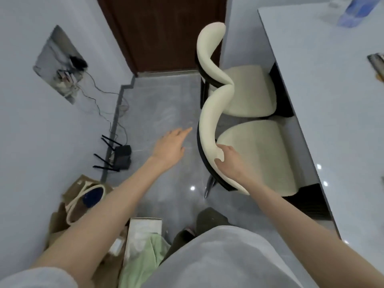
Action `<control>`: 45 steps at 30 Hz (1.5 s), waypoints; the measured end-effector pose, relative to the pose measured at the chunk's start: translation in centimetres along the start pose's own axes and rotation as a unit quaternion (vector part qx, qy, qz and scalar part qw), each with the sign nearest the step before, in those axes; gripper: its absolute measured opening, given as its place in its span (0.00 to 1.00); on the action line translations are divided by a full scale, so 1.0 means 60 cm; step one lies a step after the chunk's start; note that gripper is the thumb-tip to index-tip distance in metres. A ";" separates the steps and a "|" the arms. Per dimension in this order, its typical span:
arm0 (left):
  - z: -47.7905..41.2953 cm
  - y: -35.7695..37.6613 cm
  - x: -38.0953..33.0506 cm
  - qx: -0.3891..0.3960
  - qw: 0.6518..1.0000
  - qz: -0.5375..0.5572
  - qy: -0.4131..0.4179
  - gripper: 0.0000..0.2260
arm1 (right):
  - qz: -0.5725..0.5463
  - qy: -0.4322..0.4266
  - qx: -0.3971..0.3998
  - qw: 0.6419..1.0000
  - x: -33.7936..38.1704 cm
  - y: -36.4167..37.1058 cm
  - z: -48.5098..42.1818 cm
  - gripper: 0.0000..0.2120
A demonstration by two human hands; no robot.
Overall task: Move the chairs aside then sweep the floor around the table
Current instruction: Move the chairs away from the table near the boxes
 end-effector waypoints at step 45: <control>-0.176 0.166 -0.097 -0.003 0.863 -0.400 0.309 0.21 | 0.100 0.122 0.165 0.974 -0.032 0.143 -0.009 0.40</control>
Point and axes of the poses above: each hand's wrist, its own z-axis away from the middle knuckle, its own y-axis out of the palm, x = y × z, the point moved 9 cm from there along -z, towards the middle knuckle, and after that the axes turned 11 degrees about -y, right-handed, at the moved point
